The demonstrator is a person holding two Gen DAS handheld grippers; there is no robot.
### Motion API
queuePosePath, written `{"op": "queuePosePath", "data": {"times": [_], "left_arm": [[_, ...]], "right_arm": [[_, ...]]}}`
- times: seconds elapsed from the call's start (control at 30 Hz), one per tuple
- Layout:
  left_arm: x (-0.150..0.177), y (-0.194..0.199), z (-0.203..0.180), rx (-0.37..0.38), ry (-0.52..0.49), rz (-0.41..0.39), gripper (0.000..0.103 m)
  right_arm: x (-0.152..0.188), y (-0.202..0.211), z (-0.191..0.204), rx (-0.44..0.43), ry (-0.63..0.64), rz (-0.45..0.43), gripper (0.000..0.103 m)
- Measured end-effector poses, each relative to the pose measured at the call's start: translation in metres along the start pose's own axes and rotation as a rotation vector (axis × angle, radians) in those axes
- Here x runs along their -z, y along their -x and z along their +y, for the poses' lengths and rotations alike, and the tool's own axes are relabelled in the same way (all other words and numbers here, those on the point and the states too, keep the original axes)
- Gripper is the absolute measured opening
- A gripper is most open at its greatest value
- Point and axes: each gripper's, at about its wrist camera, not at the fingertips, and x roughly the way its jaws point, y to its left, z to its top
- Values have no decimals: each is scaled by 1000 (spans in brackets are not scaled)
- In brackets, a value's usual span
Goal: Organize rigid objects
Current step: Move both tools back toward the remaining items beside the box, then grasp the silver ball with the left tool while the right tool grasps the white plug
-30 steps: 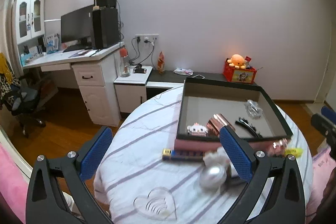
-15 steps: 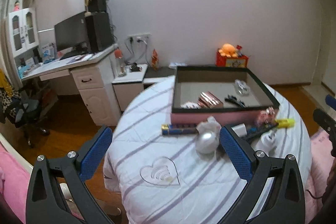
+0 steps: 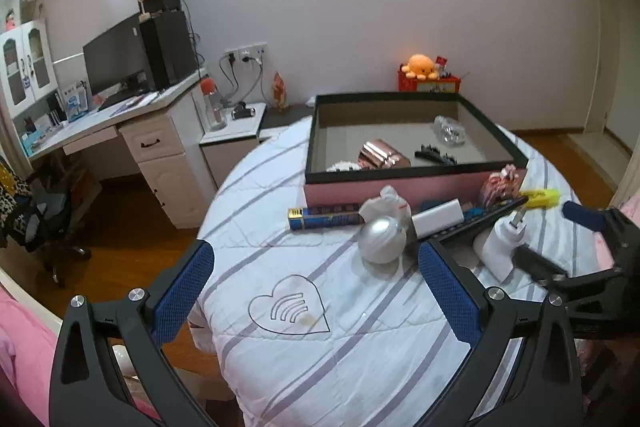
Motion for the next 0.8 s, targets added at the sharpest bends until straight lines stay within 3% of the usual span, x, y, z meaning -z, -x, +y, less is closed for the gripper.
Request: {"op": "queuePosePath", "data": {"times": [0.17,0.37,0.43,0.67,0.8], "left_arm": [[4,-14,-3,10,-14,39,103],[4,-36,-6,46,-2,79,103],[4,-45,-8,51,1,96,103],[4,-78,-20,59,-6,144,103],[2,-95,-20,94,34,171,103]], "right_arm": [[5,-36,2,-12,-2,91,99],[11,-60,-7,-99,-21,179,56],[13,-57,-12,-116,-20,178,56],[24,-41,-49,-38,-48,173,56],[23,-41,-59,-54,-72,170,56]]}}
